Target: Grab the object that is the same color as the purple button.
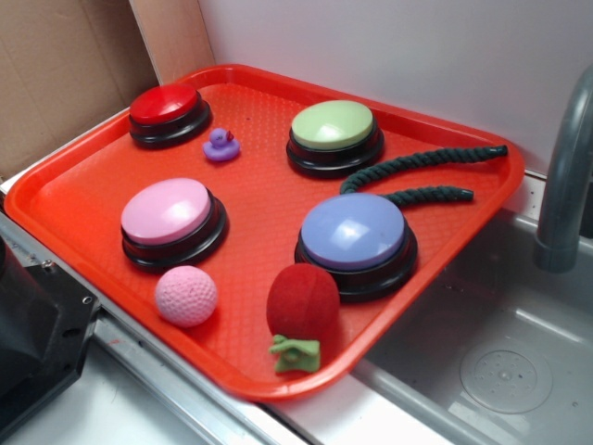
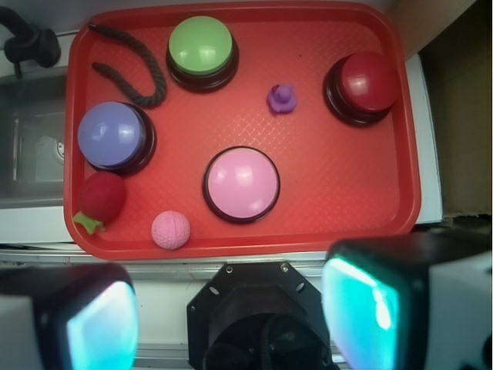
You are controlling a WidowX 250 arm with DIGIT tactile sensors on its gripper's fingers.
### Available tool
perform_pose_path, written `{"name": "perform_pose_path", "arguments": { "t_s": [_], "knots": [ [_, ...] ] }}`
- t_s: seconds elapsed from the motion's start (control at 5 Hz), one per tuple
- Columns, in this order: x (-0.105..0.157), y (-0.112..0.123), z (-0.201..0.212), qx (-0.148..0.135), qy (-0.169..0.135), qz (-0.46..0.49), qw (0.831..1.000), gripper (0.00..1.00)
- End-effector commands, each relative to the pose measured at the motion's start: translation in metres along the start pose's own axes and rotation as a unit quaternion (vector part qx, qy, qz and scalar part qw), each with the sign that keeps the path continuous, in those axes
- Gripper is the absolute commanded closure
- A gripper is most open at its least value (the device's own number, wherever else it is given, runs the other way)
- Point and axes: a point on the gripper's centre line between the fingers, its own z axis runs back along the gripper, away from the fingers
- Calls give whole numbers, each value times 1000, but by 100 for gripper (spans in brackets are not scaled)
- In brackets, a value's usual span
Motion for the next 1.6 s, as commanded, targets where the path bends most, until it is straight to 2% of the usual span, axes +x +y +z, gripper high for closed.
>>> {"name": "perform_pose_path", "arguments": {
  "t_s": [0.0, 0.2, 0.4, 0.6, 0.8, 1.0, 1.2, 1.4],
  "knots": [
    [0, 0, 0, 0, 0, 0, 1000, 0],
    [32, 14, -11, 31, -44, -66, 996, 0],
    [58, 31, -24, 55, -59, -91, 993, 0],
    [74, 45, -44, 79, -52, -114, 989, 0],
    [108, 62, -98, 101, -17, -197, 975, 0],
    [126, 63, -153, 97, 4, -233, 968, 0],
    [135, 57, -186, 88, 11, -246, 965, 0],
    [135, 52, -202, 87, 24, -253, 963, 0]
  ]
}}
